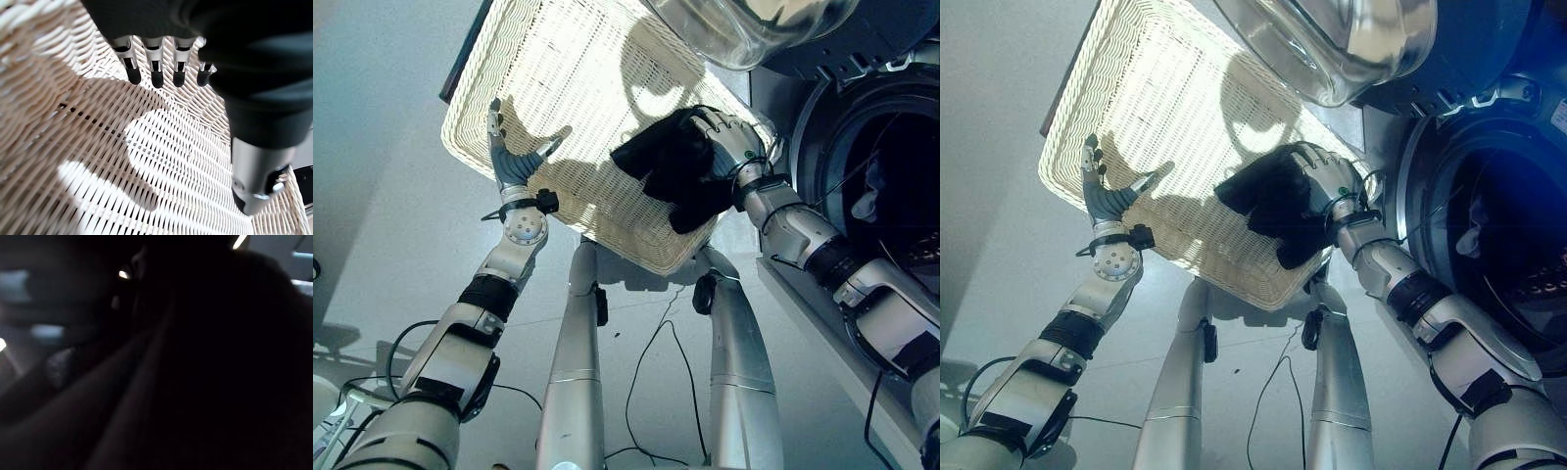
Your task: Put the clothes into the washing machine.
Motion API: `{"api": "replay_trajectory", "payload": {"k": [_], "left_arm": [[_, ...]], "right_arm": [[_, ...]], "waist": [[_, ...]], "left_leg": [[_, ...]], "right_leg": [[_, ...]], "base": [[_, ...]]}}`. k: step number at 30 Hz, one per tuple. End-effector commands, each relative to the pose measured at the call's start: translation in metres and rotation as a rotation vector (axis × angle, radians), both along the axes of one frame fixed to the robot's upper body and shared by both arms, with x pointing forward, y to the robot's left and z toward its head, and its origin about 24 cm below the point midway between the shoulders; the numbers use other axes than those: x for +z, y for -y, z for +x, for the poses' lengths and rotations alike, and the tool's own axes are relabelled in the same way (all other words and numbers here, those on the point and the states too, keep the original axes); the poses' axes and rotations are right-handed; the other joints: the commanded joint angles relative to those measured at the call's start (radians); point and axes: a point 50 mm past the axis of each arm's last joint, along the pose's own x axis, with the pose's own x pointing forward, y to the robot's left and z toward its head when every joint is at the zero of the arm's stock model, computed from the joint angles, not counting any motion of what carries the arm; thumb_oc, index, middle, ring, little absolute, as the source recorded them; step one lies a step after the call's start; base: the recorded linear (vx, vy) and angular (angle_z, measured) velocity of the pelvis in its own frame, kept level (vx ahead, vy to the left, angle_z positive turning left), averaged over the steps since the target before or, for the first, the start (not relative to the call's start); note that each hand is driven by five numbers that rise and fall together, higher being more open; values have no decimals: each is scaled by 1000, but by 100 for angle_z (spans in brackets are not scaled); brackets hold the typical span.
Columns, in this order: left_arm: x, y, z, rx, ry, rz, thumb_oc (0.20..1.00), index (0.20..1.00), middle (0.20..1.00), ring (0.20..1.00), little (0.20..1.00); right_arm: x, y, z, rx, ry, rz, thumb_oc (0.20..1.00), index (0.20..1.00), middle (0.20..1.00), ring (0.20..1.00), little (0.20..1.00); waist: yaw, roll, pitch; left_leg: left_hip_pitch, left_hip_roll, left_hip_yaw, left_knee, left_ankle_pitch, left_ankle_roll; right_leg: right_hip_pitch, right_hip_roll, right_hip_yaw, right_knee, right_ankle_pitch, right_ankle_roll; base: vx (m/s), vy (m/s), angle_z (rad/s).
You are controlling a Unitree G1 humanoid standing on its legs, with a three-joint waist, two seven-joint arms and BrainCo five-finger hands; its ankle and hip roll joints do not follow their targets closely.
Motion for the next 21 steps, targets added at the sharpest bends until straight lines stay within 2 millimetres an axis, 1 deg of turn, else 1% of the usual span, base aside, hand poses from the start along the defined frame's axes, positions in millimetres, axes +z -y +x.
{"api": "replay_trajectory", "payload": {"k": [1,7,8,9,10,15,21], "left_arm": [[14,4,-2,-14,82,-16,1000,1000,1000,1000,1000],[15,4,-2,-17,89,-18,1000,1000,1000,1000,1000],[15,4,-1,-17,90,-20,1000,1000,1000,1000,1000],[16,4,-1,-17,90,-21,1000,1000,1000,1000,1000],[15,4,-1,-17,90,-21,1000,1000,1000,1000,1000],[14,3,-1,-20,90,-32,1000,1000,1000,1000,1000],[14,3,-2,-25,95,-38,1000,1000,1000,1000,1000]], "right_arm": [[-21,25,5,-122,-99,-142,1000,1000,1000,1000,1000],[-31,31,6,-163,-130,-236,1000,1000,1000,1000,1000],[-33,32,7,-166,-132,-244,570,570,570,570,570],[-34,32,7,-169,-133,-251,300,300,300,300,300],[-34,33,7,-170,-134,-254,200,200,200,200,200],[-39,38,9,-185,-136,-266,200,200,200,200,200],[-38,42,9,-196,-120,-238,200,200,200,200,200]], "waist": [[-12,24,-20],[-10,25,-20],[-9,26,-20],[-9,26,-20],[-9,27,-20],[-7,28,-20],[-5,29,-20]], "left_leg": [[-68,-25,49,160,-95,-8],[-73,-24,46,160,-93,-7],[-73,-24,46,159,-92,-7],[-73,-24,46,159,-92,-7],[-73,-24,45,160,-92,-6],[-74,-25,45,160,-91,-5],[-77,-25,43,160,-90,-4]], "right_leg": [[58,43,-14,-266,221,112],[54,43,-14,-264,222,111],[53,43,-14,-265,222,111],[53,44,-13,-265,221,110],[53,44,-13,-264,221,110],[53,46,-11,-263,221,109],[51,46,-11,-263,222,109]], "base": [[0,0,0],[0,0,0],[0,0,0],[0,0,0],[0,0,0],[0,0,0],[0,0,0]]}}
